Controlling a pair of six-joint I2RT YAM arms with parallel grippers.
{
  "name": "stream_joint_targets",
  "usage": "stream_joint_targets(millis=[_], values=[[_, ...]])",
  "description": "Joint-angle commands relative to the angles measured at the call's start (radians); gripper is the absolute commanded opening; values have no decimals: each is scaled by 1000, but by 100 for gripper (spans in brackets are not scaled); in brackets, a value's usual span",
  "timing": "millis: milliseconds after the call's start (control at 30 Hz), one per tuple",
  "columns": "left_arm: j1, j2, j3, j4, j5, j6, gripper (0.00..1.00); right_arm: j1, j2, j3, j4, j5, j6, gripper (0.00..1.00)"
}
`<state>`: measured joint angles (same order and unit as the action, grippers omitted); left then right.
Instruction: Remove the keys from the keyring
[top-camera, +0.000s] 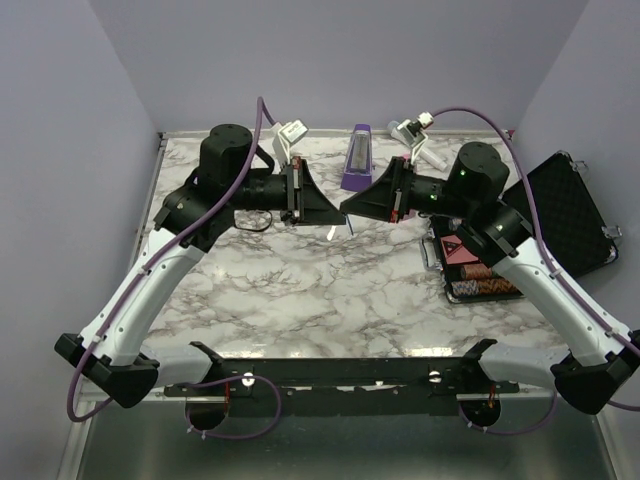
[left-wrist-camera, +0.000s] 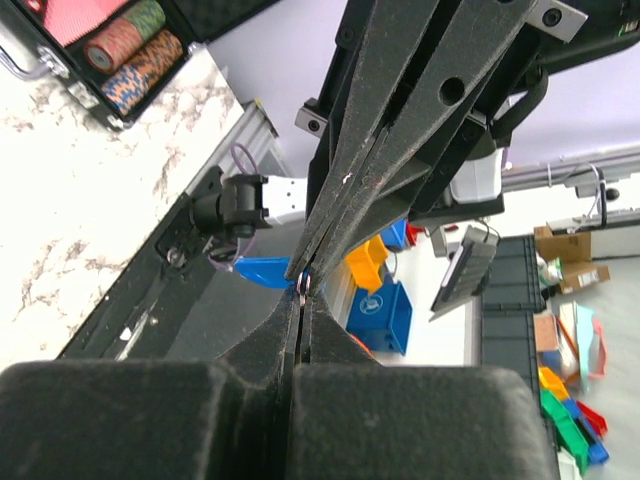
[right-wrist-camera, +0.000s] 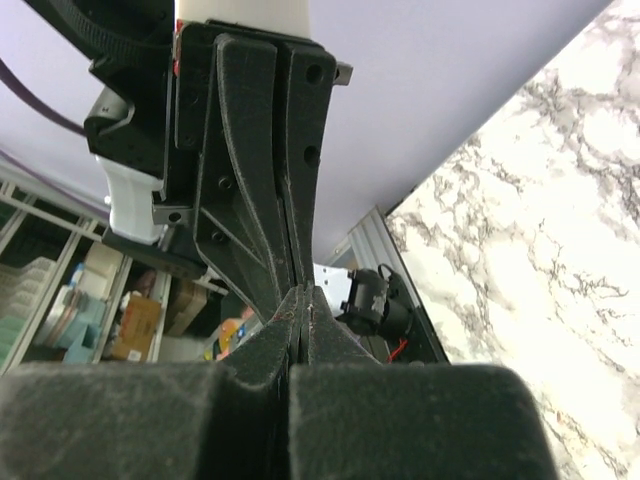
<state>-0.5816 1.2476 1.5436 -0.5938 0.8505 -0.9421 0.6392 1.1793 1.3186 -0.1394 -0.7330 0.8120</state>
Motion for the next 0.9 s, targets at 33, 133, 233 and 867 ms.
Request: stream_joint_targets(millis=[33, 133, 233, 867], values=[[-20, 42, 81, 144, -172, -31, 0, 37, 36, -13, 98, 36, 67, 1], [-20, 50, 107, 152, -208, -37, 0, 37, 43, -15, 129, 58, 93, 1], [-20, 65, 133, 163, -226, -46, 0, 37, 45, -19, 184, 72, 114, 1], [-20, 70, 184, -12, -226, 71, 0, 37, 22, 2, 111, 184, 79, 71]])
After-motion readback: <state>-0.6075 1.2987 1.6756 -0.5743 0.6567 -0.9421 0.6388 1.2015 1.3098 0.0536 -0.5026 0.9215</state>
